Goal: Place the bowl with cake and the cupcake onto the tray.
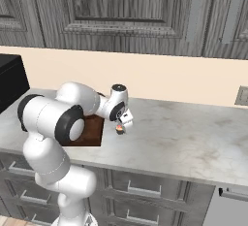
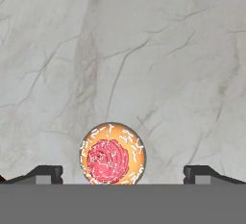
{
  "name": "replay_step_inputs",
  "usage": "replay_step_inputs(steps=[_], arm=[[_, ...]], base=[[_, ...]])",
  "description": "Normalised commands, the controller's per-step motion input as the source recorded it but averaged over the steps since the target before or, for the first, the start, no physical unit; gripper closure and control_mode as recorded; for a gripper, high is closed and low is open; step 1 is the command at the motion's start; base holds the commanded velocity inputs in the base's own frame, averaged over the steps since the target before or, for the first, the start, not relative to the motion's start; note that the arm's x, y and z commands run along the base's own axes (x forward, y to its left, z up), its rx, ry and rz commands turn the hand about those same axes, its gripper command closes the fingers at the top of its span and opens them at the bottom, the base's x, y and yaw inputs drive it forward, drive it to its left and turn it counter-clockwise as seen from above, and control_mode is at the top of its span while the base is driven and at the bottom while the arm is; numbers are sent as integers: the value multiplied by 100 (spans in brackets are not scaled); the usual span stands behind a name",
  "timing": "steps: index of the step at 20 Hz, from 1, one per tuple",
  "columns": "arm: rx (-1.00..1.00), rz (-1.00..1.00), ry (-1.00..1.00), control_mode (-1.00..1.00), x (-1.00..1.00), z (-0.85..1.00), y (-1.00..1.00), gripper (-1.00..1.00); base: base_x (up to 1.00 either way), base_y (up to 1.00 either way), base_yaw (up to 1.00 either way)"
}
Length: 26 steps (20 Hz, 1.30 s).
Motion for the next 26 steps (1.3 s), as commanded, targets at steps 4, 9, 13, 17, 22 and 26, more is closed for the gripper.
replay_step_inputs(steps=[4, 9, 13, 17, 22, 26], arm=[[0, 0, 0, -100, 11, -11, 0, -100], [0, 0, 0, -100, 1, -14, 0, -100], [0, 0, 0, -100, 0, -15, 0, -100], [0, 0, 0, -100, 0, -14, 0, -100], [0, 0, 0, -100, 1, -14, 0, 100], [0, 0, 0, -100, 0, -2, 0, 100]], base=[[0, 0, 0], [0, 0, 0], [0, 0, 0], [0, 0, 0], [0, 0, 0], [0, 0, 0]])
